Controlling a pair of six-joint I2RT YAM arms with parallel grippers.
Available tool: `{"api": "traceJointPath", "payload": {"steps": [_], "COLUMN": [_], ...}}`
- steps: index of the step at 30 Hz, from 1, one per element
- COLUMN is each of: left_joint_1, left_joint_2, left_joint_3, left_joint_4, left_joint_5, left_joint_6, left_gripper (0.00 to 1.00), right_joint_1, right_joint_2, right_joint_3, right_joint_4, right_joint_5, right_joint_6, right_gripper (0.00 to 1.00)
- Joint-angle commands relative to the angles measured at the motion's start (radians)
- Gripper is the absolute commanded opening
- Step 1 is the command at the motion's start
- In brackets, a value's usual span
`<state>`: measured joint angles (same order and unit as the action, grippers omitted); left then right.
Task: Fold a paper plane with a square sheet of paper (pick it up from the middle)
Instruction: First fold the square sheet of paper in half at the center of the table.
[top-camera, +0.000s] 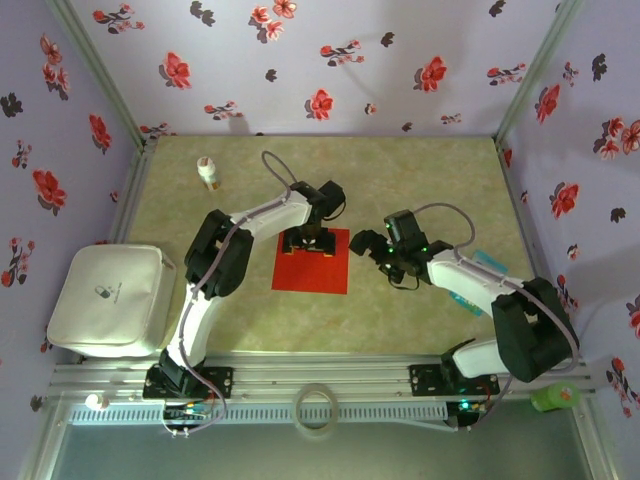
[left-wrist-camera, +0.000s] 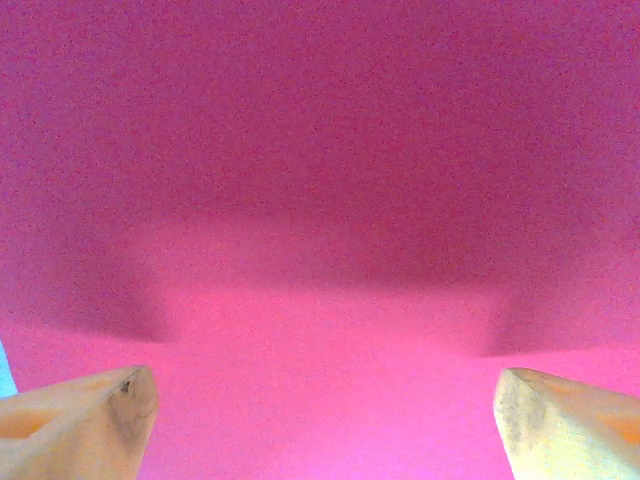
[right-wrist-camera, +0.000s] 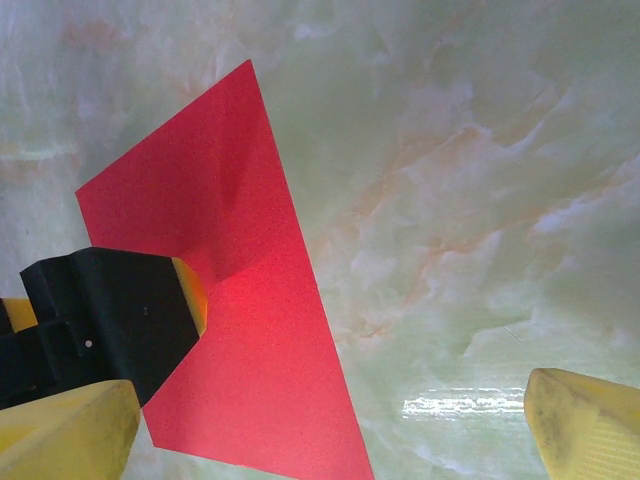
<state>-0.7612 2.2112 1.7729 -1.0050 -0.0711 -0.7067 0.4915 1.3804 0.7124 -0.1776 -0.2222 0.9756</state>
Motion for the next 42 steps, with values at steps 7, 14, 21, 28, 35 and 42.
{"api": "traceJointPath", "payload": {"steps": [7, 14, 21, 28, 35, 42], "left_joint_1": [-0.01, -0.012, -0.014, -0.015, -0.017, -0.017], "left_joint_2": [0.043, 0.054, 0.043, 0.011, 0.009, 0.039], "left_joint_3": [0.005, -0.017, -0.023, 0.065, 0.071, 0.057], "left_joint_4": [-0.003, 0.008, 0.007, -0.062, -0.042, -0.027], "left_joint_5": [-0.024, -0.031, -0.047, -0.112, -0.063, -0.026], "left_joint_6": [-0.037, -0.041, -0.046, -0.01, -0.011, -0.014], "left_gripper": [0.87, 0.87, 0.87, 0.88, 0.87, 0.87], "right_joint_1": [0.001, 0.001, 0.001, 0.001, 0.001, 0.001], "right_joint_2": [0.023, 0.017, 0.015, -0.007, -0.033, -0.021], "right_joint_3": [0.049, 0.033, 0.035, 0.011, -0.009, -0.009], "right_joint_4": [-0.074, -0.069, -0.073, -0.048, -0.024, -0.026], "right_joint_5": [-0.003, 0.005, 0.007, 0.009, 0.045, 0.04], "right_joint_6": [-0.023, -0.002, 0.001, 0.002, 0.018, 0.021], "right_gripper": [0.99, 0.99, 0.99, 0.99, 0.99, 0.99]}}
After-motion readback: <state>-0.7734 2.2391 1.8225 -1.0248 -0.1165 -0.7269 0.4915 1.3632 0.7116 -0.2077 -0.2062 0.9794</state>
